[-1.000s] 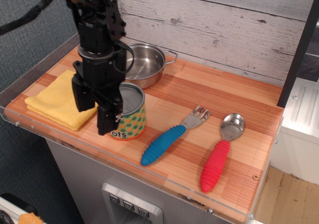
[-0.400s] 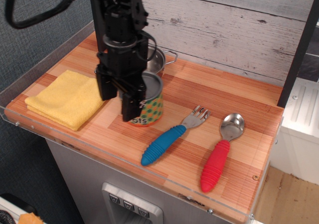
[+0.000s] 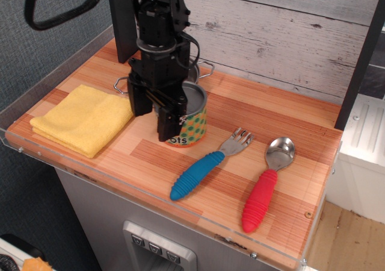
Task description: PICK UP THE BOX AND PUT ON THE ANOTHER SIDE OF THE TABLE
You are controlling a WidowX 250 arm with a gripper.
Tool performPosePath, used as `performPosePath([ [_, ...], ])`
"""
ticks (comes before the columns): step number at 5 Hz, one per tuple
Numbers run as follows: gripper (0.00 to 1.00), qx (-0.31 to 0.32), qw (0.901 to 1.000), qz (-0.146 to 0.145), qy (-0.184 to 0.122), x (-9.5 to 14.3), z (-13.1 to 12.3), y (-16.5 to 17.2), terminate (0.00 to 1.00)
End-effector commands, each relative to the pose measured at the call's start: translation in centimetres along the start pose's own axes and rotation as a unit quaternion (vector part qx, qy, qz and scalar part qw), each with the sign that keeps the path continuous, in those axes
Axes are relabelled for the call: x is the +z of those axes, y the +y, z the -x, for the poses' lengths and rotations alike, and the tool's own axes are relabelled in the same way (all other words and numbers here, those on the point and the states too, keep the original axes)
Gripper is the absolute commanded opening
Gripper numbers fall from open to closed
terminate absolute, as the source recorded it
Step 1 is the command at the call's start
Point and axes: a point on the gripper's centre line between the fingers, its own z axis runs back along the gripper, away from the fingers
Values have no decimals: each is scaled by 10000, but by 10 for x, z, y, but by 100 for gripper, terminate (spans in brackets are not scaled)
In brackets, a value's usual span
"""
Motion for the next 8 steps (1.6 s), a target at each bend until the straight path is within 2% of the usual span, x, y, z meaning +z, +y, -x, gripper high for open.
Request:
performPosePath([
  [1, 100, -50, 9996, -63, -277, 16, -21, 0, 0],
  [4, 100, -127, 9991, -4, -400, 15, -44, -4, 0],
  [7, 100, -396, 9977, -86, -538, 25, -81, -11, 0],
  [8, 100, -466, 9970, -23, -617, 27, -91, -13, 0],
])
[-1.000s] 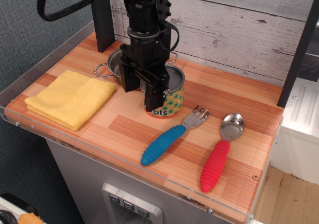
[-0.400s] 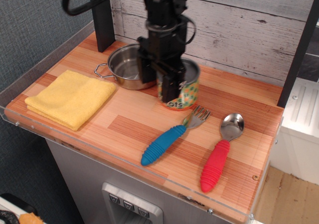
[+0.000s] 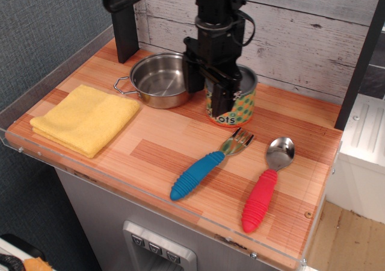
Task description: PICK UP THE BOX AND PUT ON THE ANOTHER SIDE OF THE TABLE
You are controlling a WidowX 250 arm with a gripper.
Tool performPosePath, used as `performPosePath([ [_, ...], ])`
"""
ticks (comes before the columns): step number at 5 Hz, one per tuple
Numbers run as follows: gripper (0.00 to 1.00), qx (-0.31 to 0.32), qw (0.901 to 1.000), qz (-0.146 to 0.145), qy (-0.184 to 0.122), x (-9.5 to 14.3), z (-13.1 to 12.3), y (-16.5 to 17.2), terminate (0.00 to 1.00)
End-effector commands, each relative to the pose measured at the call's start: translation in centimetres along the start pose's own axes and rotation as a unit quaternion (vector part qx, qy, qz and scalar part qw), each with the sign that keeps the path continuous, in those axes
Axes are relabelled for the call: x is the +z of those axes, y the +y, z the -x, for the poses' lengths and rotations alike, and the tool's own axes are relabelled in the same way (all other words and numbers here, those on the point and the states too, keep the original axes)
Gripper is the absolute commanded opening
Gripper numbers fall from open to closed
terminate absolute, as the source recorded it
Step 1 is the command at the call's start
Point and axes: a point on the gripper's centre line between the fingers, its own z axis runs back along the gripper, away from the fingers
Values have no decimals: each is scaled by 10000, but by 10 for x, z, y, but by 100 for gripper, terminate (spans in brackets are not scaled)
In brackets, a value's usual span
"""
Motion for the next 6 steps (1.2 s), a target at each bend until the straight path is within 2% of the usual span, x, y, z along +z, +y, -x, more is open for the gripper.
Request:
performPosePath([
  [1, 100, -222, 9994, 11, -275, 16, -28, -1, 0],
  [3, 100, -298, 9973, 197, -639, 32, -32, -7, 0],
  [4, 100, -135, 9966, 161, -801, 47, -23, -4, 0],
  [6, 100, 297, 9969, -1, -723, 79, 7, 2, 0],
])
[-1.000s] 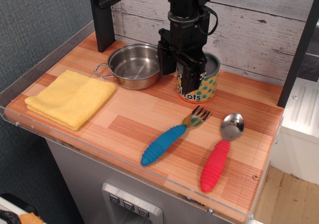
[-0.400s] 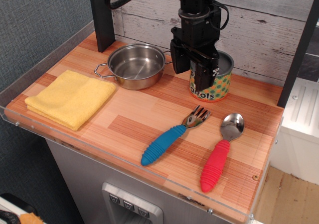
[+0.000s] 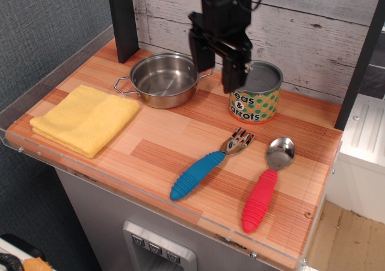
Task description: PICK UP THE BOX AND PUT ON THE ANOTHER SIDE OF THE TABLE
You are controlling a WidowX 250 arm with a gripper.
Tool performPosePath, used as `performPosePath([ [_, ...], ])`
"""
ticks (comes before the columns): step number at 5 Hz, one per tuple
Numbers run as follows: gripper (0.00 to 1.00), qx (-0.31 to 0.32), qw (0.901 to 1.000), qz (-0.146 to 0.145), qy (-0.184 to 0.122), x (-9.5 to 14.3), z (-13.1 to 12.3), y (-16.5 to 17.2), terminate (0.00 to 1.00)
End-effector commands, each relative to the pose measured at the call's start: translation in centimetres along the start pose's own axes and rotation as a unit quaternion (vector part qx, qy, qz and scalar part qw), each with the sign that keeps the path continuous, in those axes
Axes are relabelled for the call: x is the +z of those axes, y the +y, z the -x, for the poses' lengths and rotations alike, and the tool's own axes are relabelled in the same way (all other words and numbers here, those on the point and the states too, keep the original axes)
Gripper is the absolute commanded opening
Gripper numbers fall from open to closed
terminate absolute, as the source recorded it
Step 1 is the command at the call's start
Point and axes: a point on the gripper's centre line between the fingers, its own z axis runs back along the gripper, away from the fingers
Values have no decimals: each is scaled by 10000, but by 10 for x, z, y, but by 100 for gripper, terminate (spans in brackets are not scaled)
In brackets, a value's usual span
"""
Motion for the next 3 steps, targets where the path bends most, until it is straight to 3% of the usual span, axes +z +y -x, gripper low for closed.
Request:
performPosePath([
  [1, 100, 587, 9976, -295, 206, 42, 28, 17, 0],
  [2, 100, 1284, 9912, -206, 251, 44, 52, 32, 0],
  [3, 100, 1955, 9786, -254, 586, 47, 72, 47, 0],
])
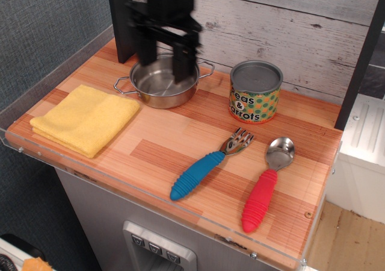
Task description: PICK UP THE BOX AND PUT ON THE ANOTHER SIDE OF THE TABLE
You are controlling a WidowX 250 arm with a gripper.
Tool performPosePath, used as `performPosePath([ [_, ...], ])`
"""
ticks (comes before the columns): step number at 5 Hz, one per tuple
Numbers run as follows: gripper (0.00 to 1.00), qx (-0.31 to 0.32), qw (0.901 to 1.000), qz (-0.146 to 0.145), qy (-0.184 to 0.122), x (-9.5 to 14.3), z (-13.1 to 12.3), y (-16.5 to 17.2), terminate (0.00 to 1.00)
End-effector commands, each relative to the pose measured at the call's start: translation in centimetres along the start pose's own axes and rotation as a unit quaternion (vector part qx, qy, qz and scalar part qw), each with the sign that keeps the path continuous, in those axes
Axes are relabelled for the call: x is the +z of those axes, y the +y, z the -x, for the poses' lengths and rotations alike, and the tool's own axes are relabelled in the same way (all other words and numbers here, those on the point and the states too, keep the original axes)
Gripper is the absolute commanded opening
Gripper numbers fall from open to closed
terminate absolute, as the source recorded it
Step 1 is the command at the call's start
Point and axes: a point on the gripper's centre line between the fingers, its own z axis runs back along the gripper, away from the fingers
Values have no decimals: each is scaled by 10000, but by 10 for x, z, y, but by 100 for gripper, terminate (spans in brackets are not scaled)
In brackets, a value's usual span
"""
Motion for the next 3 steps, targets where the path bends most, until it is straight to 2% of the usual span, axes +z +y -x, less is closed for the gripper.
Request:
performPosePath([
  [1, 100, 927, 9957, -31, 85, 15, 32, 40, 0],
  [2, 100, 1291, 9916, -44, -74, 14, 48, 61, 0],
  [3, 100, 1359, 9903, -83, -274, 12, 38, 74, 0],
])
